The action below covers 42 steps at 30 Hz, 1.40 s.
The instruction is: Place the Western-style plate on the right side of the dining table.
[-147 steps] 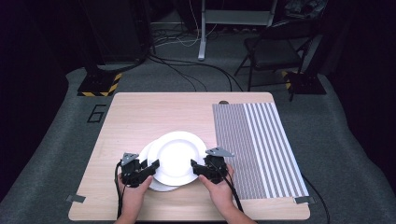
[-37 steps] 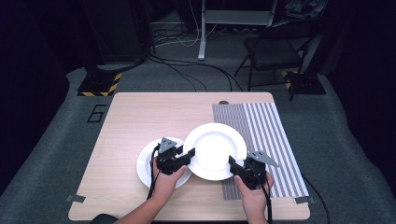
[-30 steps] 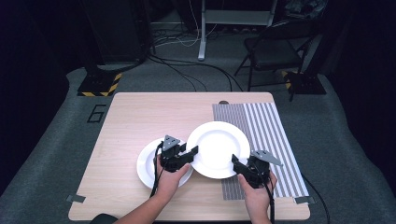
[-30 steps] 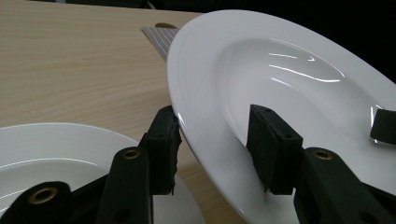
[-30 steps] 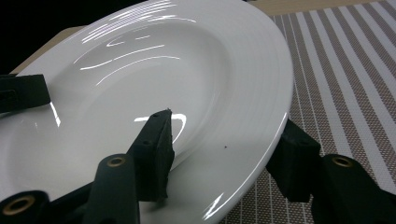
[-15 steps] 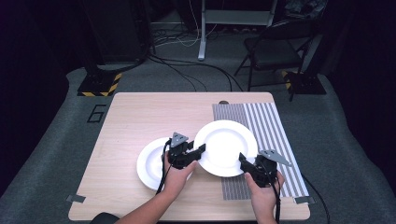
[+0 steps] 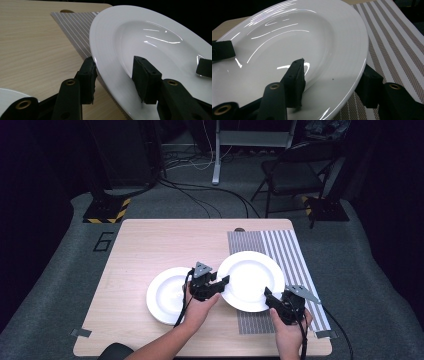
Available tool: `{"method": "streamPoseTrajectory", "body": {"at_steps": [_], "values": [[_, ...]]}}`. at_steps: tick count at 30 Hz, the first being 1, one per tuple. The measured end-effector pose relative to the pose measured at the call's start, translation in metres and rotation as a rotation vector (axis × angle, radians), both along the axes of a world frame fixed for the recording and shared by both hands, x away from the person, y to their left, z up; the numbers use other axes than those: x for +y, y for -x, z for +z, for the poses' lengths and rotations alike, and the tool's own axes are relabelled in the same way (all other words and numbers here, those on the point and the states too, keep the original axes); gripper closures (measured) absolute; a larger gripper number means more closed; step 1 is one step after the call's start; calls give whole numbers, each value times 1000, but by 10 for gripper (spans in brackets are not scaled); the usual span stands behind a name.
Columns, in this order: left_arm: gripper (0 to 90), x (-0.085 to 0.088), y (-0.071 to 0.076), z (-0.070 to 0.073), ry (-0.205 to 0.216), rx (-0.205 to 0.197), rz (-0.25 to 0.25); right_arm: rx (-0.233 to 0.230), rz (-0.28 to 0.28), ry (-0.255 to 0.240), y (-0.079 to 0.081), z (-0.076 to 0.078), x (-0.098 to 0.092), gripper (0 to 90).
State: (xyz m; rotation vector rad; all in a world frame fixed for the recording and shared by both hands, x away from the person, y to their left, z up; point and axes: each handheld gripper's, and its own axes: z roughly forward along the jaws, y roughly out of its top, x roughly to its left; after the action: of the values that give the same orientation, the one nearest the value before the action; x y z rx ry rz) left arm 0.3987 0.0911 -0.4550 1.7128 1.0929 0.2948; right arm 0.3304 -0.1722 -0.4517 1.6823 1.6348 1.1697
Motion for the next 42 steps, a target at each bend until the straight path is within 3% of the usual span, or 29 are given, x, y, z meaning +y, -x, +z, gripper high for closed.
{"method": "streamPoseTrajectory", "body": {"at_steps": [6, 23, 42], "values": [[547, -8, -2, -3, 12, 5, -7, 7, -19, -2, 2, -3, -6, 452], [564, -36, -14, -17, -4, 16, -65, 40, -76, 5, 3, -18, -31, 455], [569, -50, -24, -30, -11, 27, -70, 69, -97, 20, -5, -30, -41, 452]]}}
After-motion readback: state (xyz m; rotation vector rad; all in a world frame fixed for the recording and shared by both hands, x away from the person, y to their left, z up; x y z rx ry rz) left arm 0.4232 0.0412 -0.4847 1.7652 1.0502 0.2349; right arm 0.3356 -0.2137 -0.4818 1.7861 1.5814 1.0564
